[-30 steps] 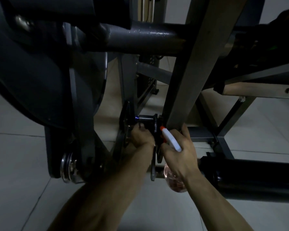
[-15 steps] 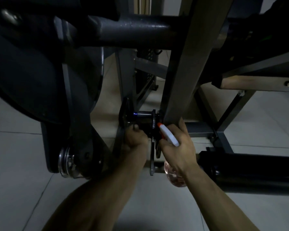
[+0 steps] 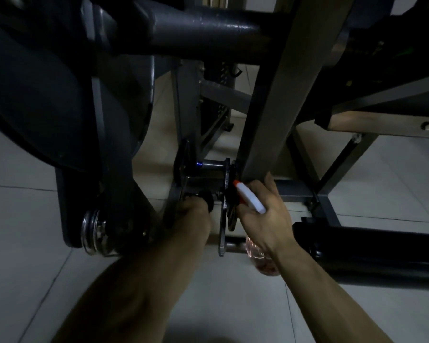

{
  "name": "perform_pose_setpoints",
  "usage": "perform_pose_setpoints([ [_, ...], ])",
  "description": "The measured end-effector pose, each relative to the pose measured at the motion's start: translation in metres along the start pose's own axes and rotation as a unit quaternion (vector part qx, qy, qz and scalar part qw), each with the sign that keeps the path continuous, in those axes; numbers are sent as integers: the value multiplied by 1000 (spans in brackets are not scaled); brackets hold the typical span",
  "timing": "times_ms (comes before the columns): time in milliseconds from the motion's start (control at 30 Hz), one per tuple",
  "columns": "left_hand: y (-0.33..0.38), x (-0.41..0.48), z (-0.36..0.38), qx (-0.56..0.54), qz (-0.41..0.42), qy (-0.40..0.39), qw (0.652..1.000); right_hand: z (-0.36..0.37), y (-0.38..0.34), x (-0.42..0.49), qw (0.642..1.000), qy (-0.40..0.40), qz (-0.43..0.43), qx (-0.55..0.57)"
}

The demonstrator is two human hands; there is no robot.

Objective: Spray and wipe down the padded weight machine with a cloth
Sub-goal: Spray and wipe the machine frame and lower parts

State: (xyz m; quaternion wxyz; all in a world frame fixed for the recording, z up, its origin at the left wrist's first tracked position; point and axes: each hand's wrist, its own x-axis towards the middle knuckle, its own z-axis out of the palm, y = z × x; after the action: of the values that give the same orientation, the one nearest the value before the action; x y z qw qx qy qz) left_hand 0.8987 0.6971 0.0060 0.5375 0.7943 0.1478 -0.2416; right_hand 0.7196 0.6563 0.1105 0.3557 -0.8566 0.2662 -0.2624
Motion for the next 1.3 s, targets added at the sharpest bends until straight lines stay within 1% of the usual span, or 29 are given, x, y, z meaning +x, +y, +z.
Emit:
perform_pose_setpoints([
  [33, 17, 9, -1, -66, -14, -38, 997, 0, 1, 0, 1000, 3, 2, 5],
  [67, 34, 13, -6, -135, -8, -51, 989, 1, 2, -1, 1000, 6, 1, 12],
  [100, 54, 12, -11, -209, -10, -29, 977, 1, 2, -1, 1000, 8, -1, 14],
  [133, 70, 15, -13, -260, -11, -7, 966, 3, 2, -1, 1000, 9, -4, 12],
  [167, 79, 21, -10, -273, 13, 8, 962, 3, 3, -1, 1000, 8, -7, 8],
  [200, 83, 23, -5, -248, 56, 10, 967, 4, 3, -1, 1000, 8, -9, 5],
  [267, 78, 14, -1, -148, 130, 17, 980, 4, 4, 0, 1000, 8, 1, 1],
  [300, 73, 7, -3, -110, 162, 13, 981, 4, 4, 0, 1000, 9, 5, 3],
  [367, 65, -1, -6, -51, 239, 41, 969, 5, 4, 0, 1000, 10, 7, 0],
  [467, 60, 2, -7, 29, 356, 96, 929, 6, 4, 1, 1000, 18, 11, -3],
  [533, 53, 1, -9, 86, 394, 108, 909, 7, 3, -1, 1000, 18, 8, -8],
  [600, 46, 1, -11, 112, 398, 98, 905, 9, 0, -1, 1000, 17, 9, -8],
  [667, 39, -9, -16, 116, 379, 99, 913, 9, 2, -1, 1000, 18, 17, -14],
  [700, 32, -16, -21, 115, 347, 78, 927, 9, 1, 0, 999, 15, 32, -16],
  [767, 13, -42, -37, 168, 312, 3, 935, 6, -6, -1, 997, -2, 77, -9],
  [800, -1, -57, -41, 190, 281, -38, 940, 3, -10, -4, 995, -17, 97, 5],
  [833, -9, -71, -48, 189, 230, -51, 953, -2, -17, -7, 992, -29, 119, 23],
  [900, -5, -100, -62, 144, 116, -67, 980, -18, -40, -14, 986, -37, 149, 57],
  [933, 4, -114, -70, 116, 73, -67, 988, -26, -53, -20, 985, -33, 152, 70],
  [967, 18, -127, -79, 89, 37, -85, 992, -35, -68, -26, 984, -27, 159, 75],
  [1033, 55, -162, -102, 56, -8, -123, 991, -58, -105, -39, 977, -23, 199, 71],
  [1133, 112, -220, -146, 43, -30, -166, 985, -100, -171, -53, 967, -18, 246, 69],
  [1233, 174, -285, -202, 38, -54, -208, 976, -150, -252, -62, 965, -35, 252, 61],
  [1300, 213, -325, -240, 45, -47, -235, 970, -179, -306, -63, 966, -42, 250, 48],
])
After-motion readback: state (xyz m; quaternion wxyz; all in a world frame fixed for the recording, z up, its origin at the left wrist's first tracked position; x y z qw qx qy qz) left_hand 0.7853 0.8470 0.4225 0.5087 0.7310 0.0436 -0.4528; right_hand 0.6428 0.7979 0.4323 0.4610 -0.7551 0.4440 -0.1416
